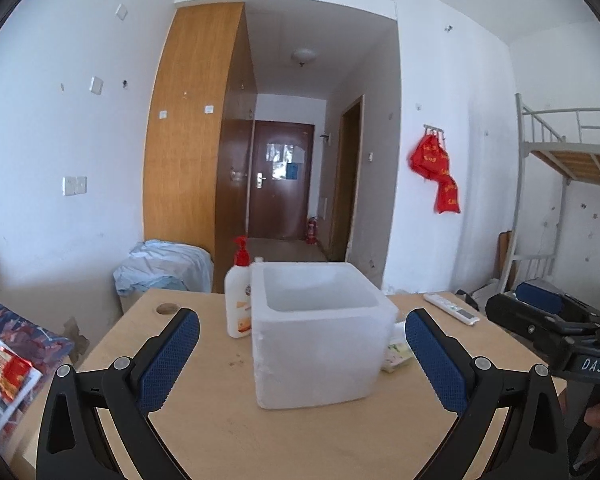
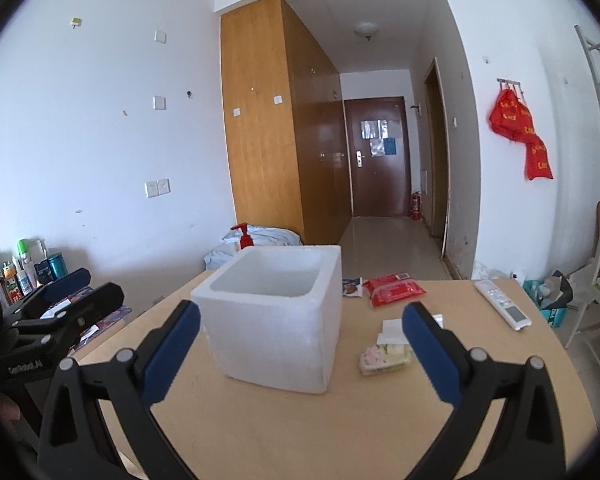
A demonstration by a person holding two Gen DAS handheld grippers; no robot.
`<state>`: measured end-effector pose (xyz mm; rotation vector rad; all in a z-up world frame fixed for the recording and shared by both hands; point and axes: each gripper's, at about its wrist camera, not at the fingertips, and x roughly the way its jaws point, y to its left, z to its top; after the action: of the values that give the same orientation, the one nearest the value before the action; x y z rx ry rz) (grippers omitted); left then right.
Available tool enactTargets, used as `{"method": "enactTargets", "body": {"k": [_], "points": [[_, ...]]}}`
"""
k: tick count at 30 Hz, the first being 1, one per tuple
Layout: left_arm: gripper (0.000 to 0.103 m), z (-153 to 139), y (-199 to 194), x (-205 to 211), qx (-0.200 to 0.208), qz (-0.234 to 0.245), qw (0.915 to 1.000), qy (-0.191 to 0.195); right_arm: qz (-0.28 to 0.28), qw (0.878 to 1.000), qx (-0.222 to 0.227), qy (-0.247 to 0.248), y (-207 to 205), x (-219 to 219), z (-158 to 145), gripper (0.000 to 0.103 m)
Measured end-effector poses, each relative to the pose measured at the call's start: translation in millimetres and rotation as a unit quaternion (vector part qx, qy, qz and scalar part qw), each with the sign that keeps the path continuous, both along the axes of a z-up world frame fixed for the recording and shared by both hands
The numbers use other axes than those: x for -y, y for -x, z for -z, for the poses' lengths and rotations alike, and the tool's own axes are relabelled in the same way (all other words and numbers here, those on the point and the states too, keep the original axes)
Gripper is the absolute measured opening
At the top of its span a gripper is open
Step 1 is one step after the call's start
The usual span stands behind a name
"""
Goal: Organize soft objects
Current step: 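Withdraw both tools from the foam box toward the tissue pack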
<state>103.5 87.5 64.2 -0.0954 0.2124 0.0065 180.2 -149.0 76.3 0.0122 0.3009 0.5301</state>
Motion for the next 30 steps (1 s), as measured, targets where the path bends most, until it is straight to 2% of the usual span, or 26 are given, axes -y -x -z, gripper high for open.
{"method": "enactTargets", "body": {"k": [5,12,19,30], "points": [[0.103,14.8,13.4,9.2,0.012,0.001,0.9999,0.003,0.002,1.0,0.0,-0.017,14.1,13.3,10.8,0.102],[0.103,34.7,31.7,19.6,0.019,-0.001,0.9998,0.002,0.015,1.0,-0.011,-0.017,29.6,24.3,31.7,0.102],[0.103,59.9,40.8,26.5,-0.001,-0.002,0.9999,0.015,0.03,0.999,-0.033,-0.022,38.7,40.8,48.6,0.102],[0.103,80.6,39.0,46.1,-0.015,0.016,0.9997,-0.006,0.055,0.997,-0.056,-0.023,45.1,59.9,75.1,0.102]]}}
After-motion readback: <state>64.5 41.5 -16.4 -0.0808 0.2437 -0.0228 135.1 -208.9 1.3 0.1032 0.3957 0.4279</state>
